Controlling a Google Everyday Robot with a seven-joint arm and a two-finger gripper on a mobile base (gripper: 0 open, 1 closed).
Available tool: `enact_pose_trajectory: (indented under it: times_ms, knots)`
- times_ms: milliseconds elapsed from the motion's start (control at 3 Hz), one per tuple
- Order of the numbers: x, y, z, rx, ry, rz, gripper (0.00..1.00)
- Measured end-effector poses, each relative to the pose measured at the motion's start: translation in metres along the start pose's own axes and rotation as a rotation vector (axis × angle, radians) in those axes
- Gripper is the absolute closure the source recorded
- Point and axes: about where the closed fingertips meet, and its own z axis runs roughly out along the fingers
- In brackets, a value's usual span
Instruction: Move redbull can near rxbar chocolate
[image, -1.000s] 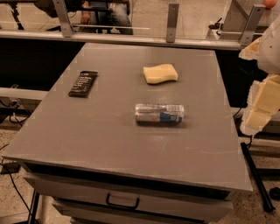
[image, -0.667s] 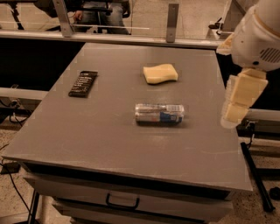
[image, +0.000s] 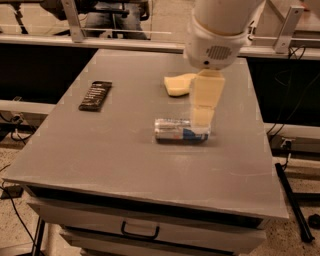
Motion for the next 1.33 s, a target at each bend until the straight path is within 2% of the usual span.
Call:
enact_pose_trajectory:
  times_ms: [333,667,1333]
  knots:
    - [-0.031,-0.024,0.047,-0.041,0.048,0.023,0.0]
    - [-0.039,-0.033,0.081,-0.066,0.078,0.05,0.0]
    - [-0.026,-0.028,0.13,-0.135,0.104,0.114,0.0]
